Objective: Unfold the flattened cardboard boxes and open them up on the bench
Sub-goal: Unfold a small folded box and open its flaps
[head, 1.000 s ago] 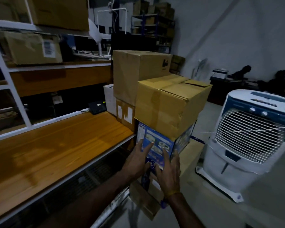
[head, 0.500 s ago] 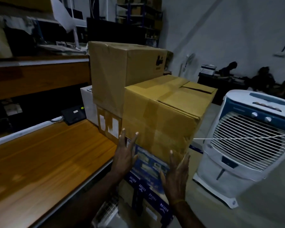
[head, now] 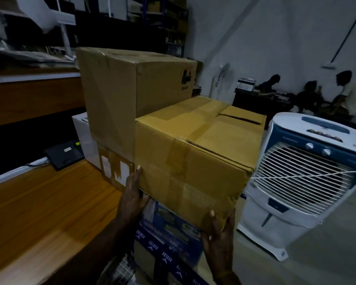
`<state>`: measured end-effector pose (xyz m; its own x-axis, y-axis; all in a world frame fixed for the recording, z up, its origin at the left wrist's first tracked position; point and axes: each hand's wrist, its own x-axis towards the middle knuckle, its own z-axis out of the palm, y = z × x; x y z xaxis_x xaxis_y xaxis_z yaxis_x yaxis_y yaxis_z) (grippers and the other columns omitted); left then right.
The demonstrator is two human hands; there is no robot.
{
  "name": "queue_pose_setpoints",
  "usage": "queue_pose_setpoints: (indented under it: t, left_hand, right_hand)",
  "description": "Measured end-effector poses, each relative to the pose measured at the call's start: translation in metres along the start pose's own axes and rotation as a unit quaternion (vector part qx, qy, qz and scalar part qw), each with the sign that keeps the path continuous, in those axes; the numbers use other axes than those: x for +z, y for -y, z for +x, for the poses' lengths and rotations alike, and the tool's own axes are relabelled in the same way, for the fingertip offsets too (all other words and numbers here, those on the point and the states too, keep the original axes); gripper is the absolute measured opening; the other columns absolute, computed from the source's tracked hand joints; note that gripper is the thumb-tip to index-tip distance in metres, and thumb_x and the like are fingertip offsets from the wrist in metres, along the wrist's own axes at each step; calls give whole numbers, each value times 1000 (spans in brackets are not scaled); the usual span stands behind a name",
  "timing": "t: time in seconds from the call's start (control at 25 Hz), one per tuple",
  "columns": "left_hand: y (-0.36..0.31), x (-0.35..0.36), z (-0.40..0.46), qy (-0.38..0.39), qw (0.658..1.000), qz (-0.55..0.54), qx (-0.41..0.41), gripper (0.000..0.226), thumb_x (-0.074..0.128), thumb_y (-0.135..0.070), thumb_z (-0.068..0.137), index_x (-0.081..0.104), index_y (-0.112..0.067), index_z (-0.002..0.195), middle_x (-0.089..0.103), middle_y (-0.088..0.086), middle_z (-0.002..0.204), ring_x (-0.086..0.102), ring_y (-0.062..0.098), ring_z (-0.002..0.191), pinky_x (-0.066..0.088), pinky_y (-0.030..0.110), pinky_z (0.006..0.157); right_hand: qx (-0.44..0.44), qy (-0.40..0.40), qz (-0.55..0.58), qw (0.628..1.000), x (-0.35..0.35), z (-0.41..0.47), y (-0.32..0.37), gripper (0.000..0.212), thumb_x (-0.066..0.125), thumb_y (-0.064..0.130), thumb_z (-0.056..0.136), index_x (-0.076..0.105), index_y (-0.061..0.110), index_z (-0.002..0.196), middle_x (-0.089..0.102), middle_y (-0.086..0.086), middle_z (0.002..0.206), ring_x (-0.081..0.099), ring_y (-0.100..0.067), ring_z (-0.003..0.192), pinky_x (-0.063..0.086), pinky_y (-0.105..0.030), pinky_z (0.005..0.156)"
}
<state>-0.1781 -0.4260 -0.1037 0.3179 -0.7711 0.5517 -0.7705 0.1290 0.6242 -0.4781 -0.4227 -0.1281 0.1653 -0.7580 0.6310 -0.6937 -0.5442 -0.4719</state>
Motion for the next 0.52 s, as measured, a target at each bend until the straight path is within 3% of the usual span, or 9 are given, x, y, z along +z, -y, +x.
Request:
queue_pose_setpoints:
  t: [0.12,0.2,0.32,0.52]
  left_hand:
    - [-12,-3,-5,-13,999,7,35,117,82,-23,78,-3,-40,155,41,21,136,50,35,115,52,35,72]
    - [-27,-9,-9,-22,998,8,54,110,79,-31,79,1,-39,155,42,22,133,52,36,111,50,33,71]
    - [-57,-19,-12,-43,998,0,51,96,67,-43,79,9,-40,155,39,19,136,49,32,112,50,31,71]
    - [-107,-42,-22,-86,993,-41,75,75,71,-31,82,35,-35,148,34,16,144,35,13,128,46,33,91]
  right_hand:
    - [-23,-21,-24,999,-9,0,-2,119,88,7,64,16,46,151,6,-16,162,25,-43,140,50,-67,87]
    - [-16,-37,-29,999,-21,2,-3,126,91,8,60,15,49,151,6,-16,162,25,-43,139,49,-69,87]
    - [-19,-66,-20,997,-45,12,-3,122,92,14,60,19,50,150,14,-18,158,25,-42,139,47,-67,88]
    - [-36,-119,22,992,-96,28,14,108,89,10,65,30,54,145,19,-17,158,26,-40,142,48,-63,95]
